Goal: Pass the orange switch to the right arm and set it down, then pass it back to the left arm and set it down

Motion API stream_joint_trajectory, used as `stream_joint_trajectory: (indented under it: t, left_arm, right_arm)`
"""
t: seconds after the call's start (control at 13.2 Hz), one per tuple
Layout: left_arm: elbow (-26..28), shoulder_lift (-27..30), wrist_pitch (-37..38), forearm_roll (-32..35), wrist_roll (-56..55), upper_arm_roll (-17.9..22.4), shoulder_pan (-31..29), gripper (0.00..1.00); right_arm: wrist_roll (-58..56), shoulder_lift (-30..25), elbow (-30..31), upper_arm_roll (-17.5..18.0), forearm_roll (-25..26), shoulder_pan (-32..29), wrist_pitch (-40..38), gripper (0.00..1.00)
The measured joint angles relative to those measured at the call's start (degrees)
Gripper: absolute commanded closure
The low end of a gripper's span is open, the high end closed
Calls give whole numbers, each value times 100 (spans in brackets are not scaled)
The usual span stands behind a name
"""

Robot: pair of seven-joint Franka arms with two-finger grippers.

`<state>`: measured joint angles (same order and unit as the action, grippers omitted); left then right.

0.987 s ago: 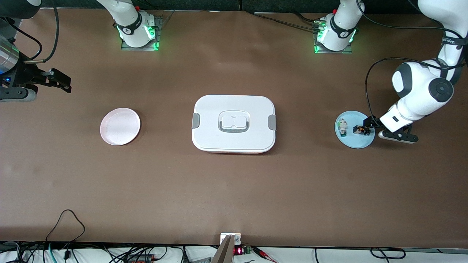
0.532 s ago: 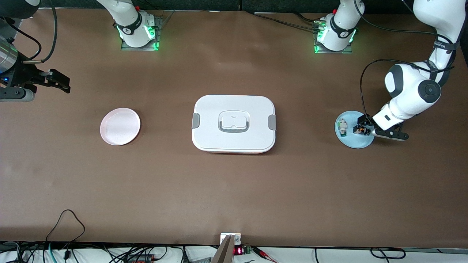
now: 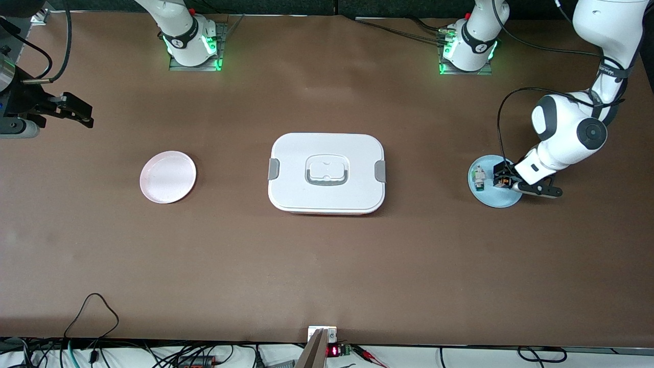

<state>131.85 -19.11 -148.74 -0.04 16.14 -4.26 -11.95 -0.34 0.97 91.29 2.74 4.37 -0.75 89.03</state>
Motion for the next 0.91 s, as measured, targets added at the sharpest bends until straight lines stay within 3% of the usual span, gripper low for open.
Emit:
stream_joint_trajectory:
  t: [0.3, 0.38, 0.61, 0.76, 0.91]
  left_arm:
    - [1, -185, -130, -8, 0, -16, -1, 4]
    - [1, -196, -137, -8, 0, -16, -1, 11]
    - [1, -198, -138, -8, 0, -17, -2, 48]
    - [-2, -196, -139, -8, 0, -21, -2, 54]
    - [-6, -196, -149, -8, 0, -22, -2, 71]
  right_arm:
    - [0, 0, 0, 0, 0, 0, -111, 0]
    - [0, 0, 0, 0, 0, 0, -122, 0]
    - [0, 0, 0, -7, 0, -2, -142, 0]
    - [0, 0, 0, -14, 0, -7, -147, 0]
    - [0, 0, 0, -17, 0, -8, -159, 0]
